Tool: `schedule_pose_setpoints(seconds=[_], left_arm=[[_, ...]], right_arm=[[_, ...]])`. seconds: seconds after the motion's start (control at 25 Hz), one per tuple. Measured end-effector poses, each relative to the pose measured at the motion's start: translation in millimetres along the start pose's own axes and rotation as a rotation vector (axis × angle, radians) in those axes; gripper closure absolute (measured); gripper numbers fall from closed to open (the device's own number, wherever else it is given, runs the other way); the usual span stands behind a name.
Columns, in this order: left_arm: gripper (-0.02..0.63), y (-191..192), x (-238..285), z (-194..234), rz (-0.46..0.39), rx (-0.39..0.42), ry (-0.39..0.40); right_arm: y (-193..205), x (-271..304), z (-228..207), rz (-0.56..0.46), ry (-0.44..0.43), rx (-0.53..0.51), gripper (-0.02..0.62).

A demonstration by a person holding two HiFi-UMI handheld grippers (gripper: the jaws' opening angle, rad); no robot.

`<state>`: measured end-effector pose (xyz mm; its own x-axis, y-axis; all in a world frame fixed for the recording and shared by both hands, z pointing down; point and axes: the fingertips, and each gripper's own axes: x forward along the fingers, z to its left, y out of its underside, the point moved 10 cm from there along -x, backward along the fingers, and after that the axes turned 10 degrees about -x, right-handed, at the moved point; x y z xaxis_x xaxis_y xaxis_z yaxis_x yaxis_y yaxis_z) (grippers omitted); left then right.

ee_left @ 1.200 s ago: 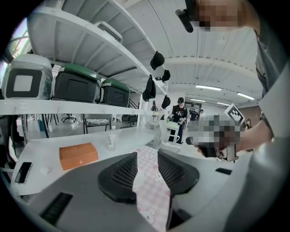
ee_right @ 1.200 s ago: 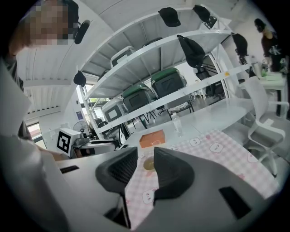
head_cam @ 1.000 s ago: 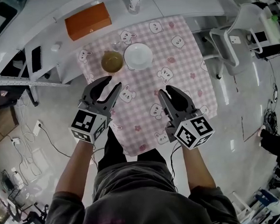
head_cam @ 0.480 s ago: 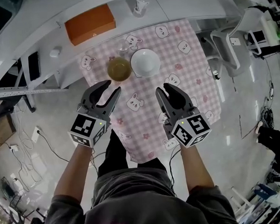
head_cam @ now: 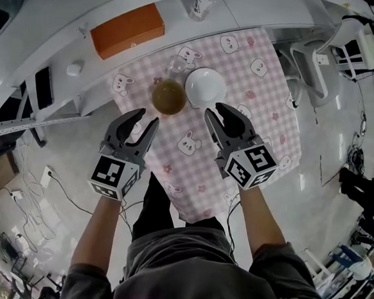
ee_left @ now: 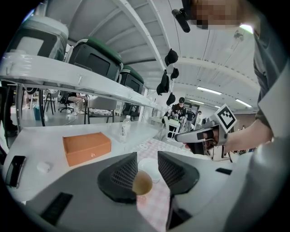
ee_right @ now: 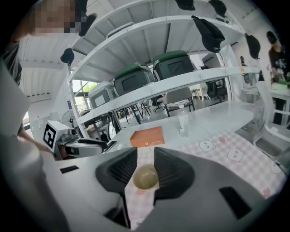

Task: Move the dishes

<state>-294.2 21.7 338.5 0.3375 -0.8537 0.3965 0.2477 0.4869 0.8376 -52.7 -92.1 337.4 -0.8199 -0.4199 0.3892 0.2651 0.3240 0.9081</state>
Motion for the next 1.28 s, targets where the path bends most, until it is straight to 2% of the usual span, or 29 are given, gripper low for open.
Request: schedule_pose_setpoints(seconds=[0.64, 0.8, 1.28], left_arm=[[0.465, 20.7, 14.6, 31.3, 0.041, -0.040, -0.018], [0.466, 26.9, 14.9, 36.3, 0.049, -0.039, -0.024], [0.465, 42.3, 26.0, 52.7, 0.056, -0.049, -0.029]], right_arm=[[23.4, 71.1, -16.1, 0.037, -0.030, -0.046, 0.463], [28.8, 83.7, -16.8, 0.030, -0.023, -0.066, 0.430], [42.3, 116.4, -24.3, 0.001, -0.015, -0.110, 0.400]])
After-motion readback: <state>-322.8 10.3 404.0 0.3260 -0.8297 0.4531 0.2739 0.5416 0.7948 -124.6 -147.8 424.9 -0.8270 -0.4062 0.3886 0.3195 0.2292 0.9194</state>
